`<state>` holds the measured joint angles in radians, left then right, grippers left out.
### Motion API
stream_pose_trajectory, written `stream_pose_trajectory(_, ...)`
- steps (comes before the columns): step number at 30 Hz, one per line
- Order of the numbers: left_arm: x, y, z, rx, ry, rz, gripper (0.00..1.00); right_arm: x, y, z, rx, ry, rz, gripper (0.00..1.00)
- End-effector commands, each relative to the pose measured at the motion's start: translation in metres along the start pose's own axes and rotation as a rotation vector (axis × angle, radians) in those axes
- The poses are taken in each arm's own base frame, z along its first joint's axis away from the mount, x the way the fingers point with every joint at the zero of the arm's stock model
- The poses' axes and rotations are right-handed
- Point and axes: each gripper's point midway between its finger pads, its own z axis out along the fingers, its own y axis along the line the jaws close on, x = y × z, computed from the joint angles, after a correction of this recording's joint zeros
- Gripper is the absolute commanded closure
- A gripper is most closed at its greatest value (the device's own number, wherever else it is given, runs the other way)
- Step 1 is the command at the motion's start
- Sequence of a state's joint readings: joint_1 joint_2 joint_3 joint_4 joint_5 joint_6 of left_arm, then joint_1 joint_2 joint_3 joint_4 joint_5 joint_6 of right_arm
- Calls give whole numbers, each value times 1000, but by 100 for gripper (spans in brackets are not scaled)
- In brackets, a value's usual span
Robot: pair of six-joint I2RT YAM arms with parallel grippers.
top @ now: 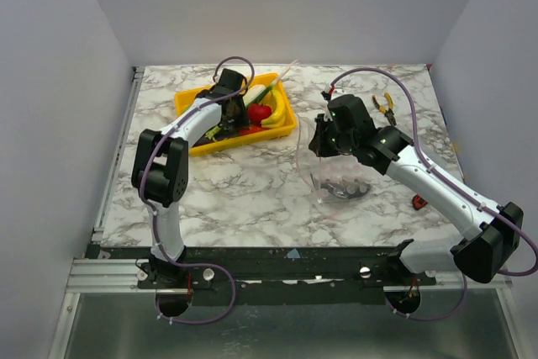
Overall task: Place the food in the zip-top bag and seal the zipper
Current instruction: Pick up the fake vegetable from the bin.
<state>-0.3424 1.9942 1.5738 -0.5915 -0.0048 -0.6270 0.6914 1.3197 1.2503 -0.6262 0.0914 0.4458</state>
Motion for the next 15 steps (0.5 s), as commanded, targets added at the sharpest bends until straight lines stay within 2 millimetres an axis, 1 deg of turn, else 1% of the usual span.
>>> stream_pose_trajectory(1, -19, -13, -53, 70, -110, 39, 99, -4, 0, -3, -8, -21, 17, 99)
stream_pose_trajectory(2, -21, -16, -62, 89, -126, 38, 100, -4, 0, -3, -8, -22, 18, 100)
stream_pose_trajectory(6, -21, -34, -101, 209, -155, 45, 100, -10, 3, -4, -13, -35, 22, 100)
stream_pose_trajectory(8, -18, -44, -121, 289, -168, 51, 100, -14, 6, -5, -21, -45, 28, 99)
stream_pose_trajectory(10, -15, -49, -139, 338, -188, 43, 100, -17, 9, -6, -34, -53, 31, 99)
stream_pose_trajectory(15, -13, -48, -183, 390, -260, 73, 100, -24, 8, -7, -19, -71, 46, 99)
